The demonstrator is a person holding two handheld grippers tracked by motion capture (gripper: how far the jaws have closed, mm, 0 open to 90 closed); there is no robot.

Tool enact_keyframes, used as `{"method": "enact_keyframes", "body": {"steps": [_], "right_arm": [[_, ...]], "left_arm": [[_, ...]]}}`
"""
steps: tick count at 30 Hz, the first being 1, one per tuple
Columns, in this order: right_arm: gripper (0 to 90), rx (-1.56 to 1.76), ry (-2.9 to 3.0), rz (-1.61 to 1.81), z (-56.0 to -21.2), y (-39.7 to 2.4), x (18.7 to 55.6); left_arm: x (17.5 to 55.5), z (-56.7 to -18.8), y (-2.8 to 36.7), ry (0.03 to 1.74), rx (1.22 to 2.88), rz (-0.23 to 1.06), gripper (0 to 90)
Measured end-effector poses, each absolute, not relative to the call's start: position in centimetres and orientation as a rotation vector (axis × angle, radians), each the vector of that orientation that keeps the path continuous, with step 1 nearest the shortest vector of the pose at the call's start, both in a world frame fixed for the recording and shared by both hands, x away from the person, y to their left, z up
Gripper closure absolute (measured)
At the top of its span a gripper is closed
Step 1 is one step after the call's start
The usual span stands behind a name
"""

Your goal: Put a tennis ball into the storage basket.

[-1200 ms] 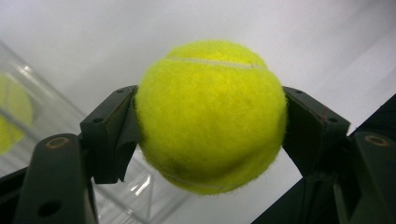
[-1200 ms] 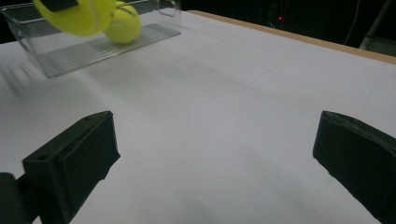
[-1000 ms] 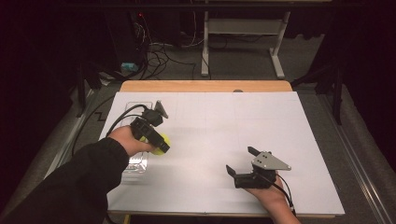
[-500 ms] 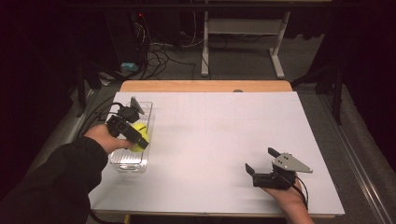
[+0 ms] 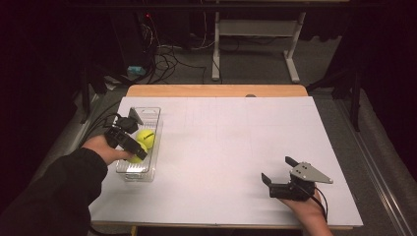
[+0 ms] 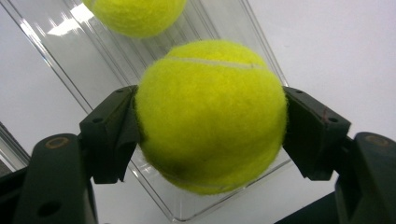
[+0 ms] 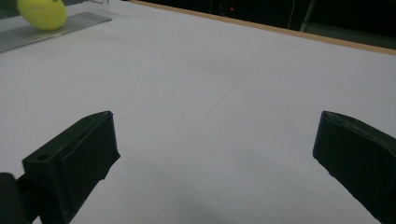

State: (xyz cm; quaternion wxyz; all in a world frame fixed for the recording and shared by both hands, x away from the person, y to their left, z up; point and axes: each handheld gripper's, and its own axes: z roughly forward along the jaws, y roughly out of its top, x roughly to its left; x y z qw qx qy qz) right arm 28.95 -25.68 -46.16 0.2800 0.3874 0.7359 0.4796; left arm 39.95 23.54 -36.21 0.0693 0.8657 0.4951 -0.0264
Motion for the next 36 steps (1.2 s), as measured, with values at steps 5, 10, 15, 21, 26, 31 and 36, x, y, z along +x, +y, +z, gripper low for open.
{"method": "enact_keyframes", "body": {"steps": [5,10,15,21,26,31,36], "right_arm": [[0.0,1.040,1.972,1.288,-46.2,-25.6,28.9],[0.0,1.039,1.974,1.288,-46.2,-25.6,28.9],[0.0,1.035,1.979,1.286,-46.2,-25.5,28.9],[0.0,1.038,1.978,1.287,-46.2,-25.5,28.9],[0.0,1.034,1.972,1.288,-46.1,-25.6,28.9],[0.0,1.035,1.978,1.290,-46.2,-25.5,28.9],[0.0,1.035,1.978,1.290,-46.1,-25.5,28.9]], "left_arm": [[40.0,-37.1,23.5,1.497,2.615,-0.086,26.5],[40.0,-37.6,23.3,1.490,2.630,-0.078,26.1],[39.8,-36.7,23.0,1.438,2.630,-0.022,6.2],[39.3,-35.7,21.8,1.373,2.642,0.013,0.6],[39.0,-36.2,19.5,1.307,2.696,-0.014,0.5],[38.7,-36.4,16.8,1.230,2.712,-0.025,0.5],[38.5,-36.6,14.1,1.164,2.728,-0.028,0.4]]}}
